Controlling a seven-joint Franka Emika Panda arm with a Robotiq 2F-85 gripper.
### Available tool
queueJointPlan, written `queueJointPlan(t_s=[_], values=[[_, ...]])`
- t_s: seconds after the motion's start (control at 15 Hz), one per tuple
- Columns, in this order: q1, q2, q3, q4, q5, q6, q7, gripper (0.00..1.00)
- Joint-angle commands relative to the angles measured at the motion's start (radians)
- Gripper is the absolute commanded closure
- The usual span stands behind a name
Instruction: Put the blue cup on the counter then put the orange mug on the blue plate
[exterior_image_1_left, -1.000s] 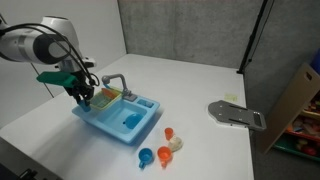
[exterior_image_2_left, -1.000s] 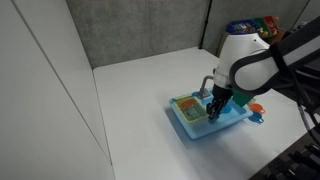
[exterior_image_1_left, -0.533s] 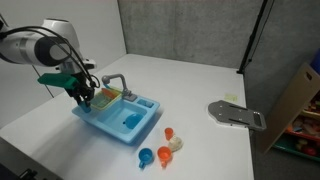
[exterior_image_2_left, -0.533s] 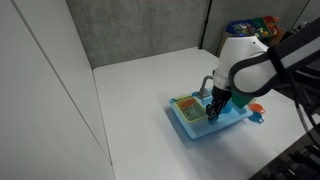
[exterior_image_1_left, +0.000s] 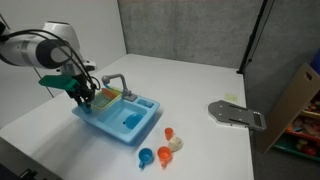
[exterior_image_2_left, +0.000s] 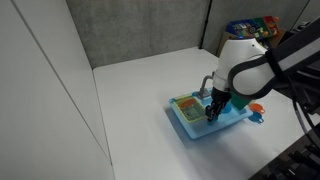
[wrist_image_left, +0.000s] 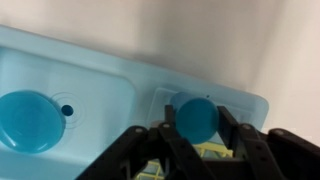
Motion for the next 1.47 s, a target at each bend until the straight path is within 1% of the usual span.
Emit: queueJointPlan(t_s=[0.0, 0.07, 0.2, 0.27, 0.33, 0.53, 0.87, 1.13, 1.4], values=[[-0.021, 0.005, 0.017, 0.005, 0.02, 0.011, -0.032, 0.45], [-0.021, 0.006, 0.017, 0.005, 0.019, 0.012, -0.031, 0.38], [-0.021, 0.006, 0.017, 0.004, 0.019, 0.011, -0.031, 0.16], [-0.021, 0.005, 0.017, 0.004, 0.019, 0.011, -0.031, 0.07], [-0.022, 0.004, 0.017, 0.002, 0.02, 0.011, -0.032, 0.01], [-0.02, -0.01, 0.014, -0.002, 0.018, 0.002, -0.023, 0.0], [-0.01, -0.053, 0.001, -0.002, 0.008, -0.051, 0.013, 0.0], [0.005, -0.111, -0.021, -0.005, -0.017, -0.117, 0.072, 0.0], [-0.001, -0.172, -0.03, -0.011, -0.018, -0.185, 0.12, 0.0]])
